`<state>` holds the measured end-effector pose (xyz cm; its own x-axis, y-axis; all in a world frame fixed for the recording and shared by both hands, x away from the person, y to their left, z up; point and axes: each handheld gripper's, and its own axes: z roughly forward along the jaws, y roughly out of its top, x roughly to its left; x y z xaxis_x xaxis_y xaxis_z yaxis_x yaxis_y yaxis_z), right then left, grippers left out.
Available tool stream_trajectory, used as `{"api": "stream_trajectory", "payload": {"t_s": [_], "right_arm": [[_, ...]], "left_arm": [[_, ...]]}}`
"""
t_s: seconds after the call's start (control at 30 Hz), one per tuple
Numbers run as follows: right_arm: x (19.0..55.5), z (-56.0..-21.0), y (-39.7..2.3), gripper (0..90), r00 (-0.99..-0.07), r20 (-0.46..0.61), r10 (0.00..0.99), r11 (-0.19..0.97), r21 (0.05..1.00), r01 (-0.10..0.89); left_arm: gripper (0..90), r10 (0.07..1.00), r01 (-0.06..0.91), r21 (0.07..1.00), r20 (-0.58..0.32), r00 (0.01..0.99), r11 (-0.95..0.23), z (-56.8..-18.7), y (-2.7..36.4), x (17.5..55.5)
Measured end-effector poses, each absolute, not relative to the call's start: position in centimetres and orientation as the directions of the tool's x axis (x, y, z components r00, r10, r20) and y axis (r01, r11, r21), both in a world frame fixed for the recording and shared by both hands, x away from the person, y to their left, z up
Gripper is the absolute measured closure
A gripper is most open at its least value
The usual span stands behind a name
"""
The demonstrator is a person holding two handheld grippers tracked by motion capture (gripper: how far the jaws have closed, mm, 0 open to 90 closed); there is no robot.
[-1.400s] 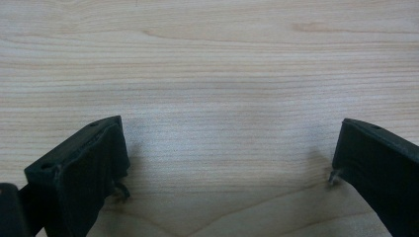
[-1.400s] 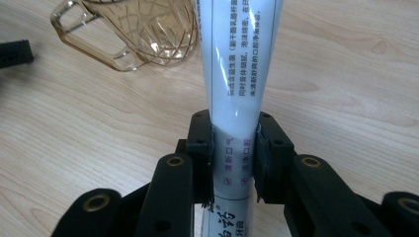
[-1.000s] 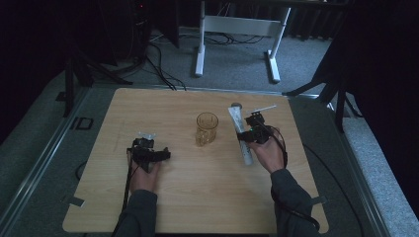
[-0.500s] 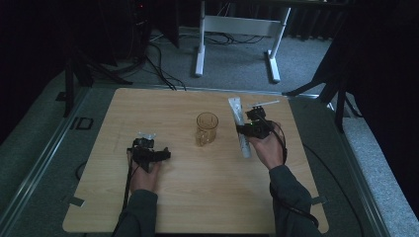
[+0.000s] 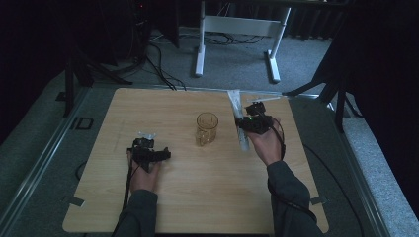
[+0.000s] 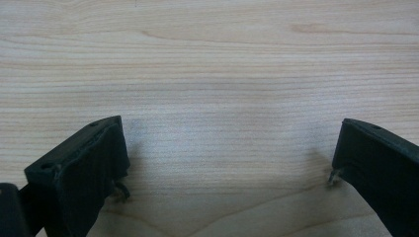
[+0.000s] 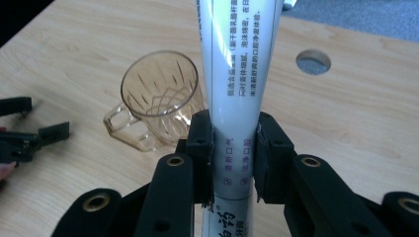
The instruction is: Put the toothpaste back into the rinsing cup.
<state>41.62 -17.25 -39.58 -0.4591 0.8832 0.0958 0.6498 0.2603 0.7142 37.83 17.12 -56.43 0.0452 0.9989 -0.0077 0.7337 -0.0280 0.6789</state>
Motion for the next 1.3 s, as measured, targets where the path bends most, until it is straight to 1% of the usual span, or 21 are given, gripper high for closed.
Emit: {"api": "stream_trajectory", "payload": {"t_s": [0.13, 0.33, 0.87, 1.3], "right_arm": [[41.6, -38.9, -17.4, 72.9, -0.455, 0.104, 0.884, 0.240, 0.735, 0.634], [41.6, -38.3, -17.2, 72.9, -0.463, 0.095, 0.881, 0.239, 0.755, 0.611], [41.6, -37.4, -16.6, 72.9, -0.488, 0.100, 0.867, 0.203, 0.824, 0.530], [42.1, -37.7, -15.9, 72.9, -0.501, 0.108, 0.859, 0.179, 0.853, 0.490]], "left_arm": [[0.0, 0.999, 0.734, 0.679, -0.008, 0.045, -0.028, -56.4, 17.1, 37.8], [0.0, 0.999, 0.734, 0.679, -0.008, 0.045, -0.028, -56.4, 17.1, 37.8], [0.0, 0.999, 0.734, 0.679, -0.007, 0.044, -0.028, -56.4, 17.1, 37.8], [0.0, 0.999, 0.734, 0.679, -0.008, 0.044, -0.027, -56.4, 17.1, 37.8]]}}
